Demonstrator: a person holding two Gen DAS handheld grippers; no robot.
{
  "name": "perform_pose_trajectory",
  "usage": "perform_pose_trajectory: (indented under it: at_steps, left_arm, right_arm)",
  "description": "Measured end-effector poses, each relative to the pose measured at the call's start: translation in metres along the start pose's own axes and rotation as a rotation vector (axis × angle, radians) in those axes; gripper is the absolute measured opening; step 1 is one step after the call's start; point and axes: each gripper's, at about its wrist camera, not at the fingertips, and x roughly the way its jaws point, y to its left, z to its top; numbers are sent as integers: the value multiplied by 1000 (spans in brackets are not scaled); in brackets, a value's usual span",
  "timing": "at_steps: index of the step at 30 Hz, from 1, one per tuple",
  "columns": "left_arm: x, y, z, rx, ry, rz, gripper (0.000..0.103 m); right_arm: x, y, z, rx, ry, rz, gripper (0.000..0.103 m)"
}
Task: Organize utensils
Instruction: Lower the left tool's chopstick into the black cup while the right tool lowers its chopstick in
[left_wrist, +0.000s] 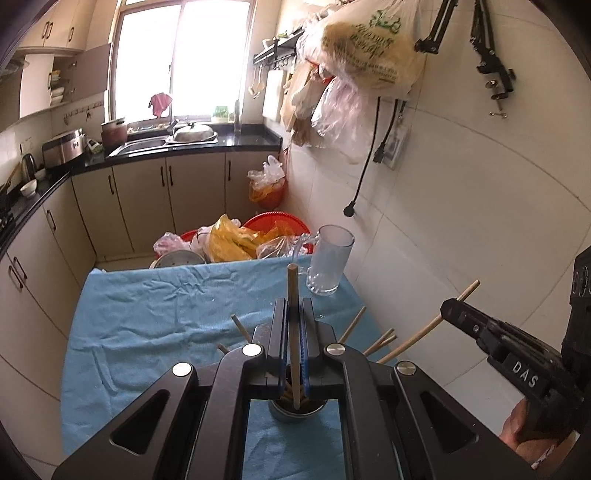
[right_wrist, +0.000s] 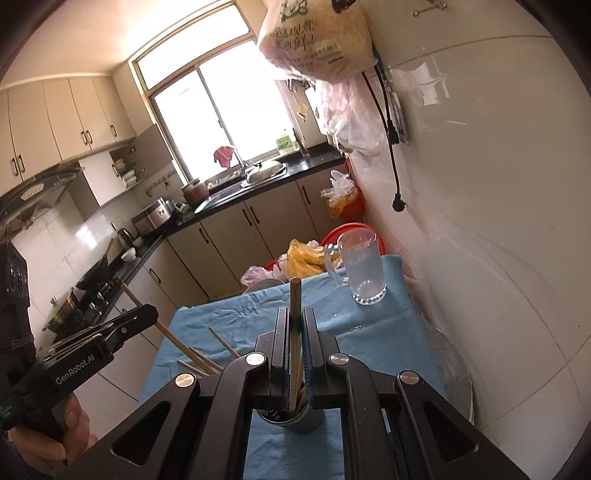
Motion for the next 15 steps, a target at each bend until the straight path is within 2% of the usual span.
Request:
perform_pose_trajectory:
  at_steps: [10,15]
  left_arm:
    - [25,16,-18,-30,61,30,5]
    - [27,24,-20,-43,64,48,6]
  right_arm:
    - [42,8,-25,-42,108,-13,7]
    - [50,8,-31,-38,138,-20,7]
